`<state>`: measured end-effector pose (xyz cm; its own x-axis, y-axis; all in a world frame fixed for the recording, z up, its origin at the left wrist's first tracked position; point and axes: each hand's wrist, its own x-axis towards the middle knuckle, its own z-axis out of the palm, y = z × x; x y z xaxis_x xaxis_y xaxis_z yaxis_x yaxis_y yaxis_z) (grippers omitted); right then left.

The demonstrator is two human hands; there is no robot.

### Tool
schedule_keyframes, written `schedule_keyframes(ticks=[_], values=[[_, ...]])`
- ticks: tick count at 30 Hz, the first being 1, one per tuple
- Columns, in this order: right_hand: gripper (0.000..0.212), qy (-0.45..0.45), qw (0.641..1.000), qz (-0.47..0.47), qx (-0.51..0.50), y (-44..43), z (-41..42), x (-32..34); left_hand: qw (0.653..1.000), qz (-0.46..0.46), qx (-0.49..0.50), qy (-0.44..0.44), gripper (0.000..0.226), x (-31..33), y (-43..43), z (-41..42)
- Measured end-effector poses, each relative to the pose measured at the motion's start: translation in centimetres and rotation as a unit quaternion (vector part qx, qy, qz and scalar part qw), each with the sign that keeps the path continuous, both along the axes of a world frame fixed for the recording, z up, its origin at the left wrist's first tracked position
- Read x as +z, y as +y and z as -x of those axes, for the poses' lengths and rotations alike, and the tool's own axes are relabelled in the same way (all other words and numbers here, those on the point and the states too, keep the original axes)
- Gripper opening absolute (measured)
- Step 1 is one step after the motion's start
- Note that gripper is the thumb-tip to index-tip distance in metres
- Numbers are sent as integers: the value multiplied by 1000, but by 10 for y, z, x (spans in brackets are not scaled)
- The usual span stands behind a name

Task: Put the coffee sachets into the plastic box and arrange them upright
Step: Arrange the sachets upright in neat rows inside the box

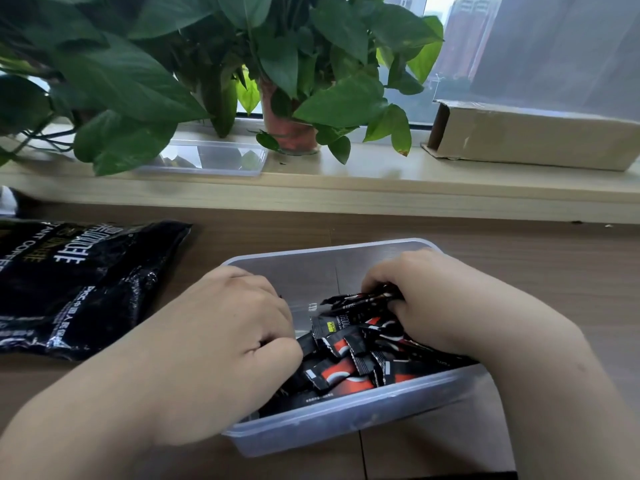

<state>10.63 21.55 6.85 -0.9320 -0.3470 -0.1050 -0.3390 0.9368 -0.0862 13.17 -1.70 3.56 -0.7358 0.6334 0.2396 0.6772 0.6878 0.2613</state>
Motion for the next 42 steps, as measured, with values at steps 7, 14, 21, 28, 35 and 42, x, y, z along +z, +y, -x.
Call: schedule_keyframes(ticks=[7, 14, 21, 28, 35, 42], values=[[34, 55, 998, -4, 18, 4, 9, -8, 999, -5, 24, -49, 40, -4, 2, -2], [17, 77, 993, 87, 7, 10, 0, 6, 996, -19, 67, -59, 38, 2, 8, -9], [28, 110, 957, 269, 17, 22, -14, 27, 991, -91, 78, -60, 39, 12, 7, -12], [25, 54, 947, 316, -29, 1, -25, 27, 913, -341, 212, -75, 29, 17, 15, -25], [29, -57, 916, 395, -22, -29, -39, 25, 852, -448, 218, -163, 27, 22, 34, -24], [25, -58, 922, 382, 8, -48, -44, 23, 806, -500, 258, -186, 10, 18, 35, -20]])
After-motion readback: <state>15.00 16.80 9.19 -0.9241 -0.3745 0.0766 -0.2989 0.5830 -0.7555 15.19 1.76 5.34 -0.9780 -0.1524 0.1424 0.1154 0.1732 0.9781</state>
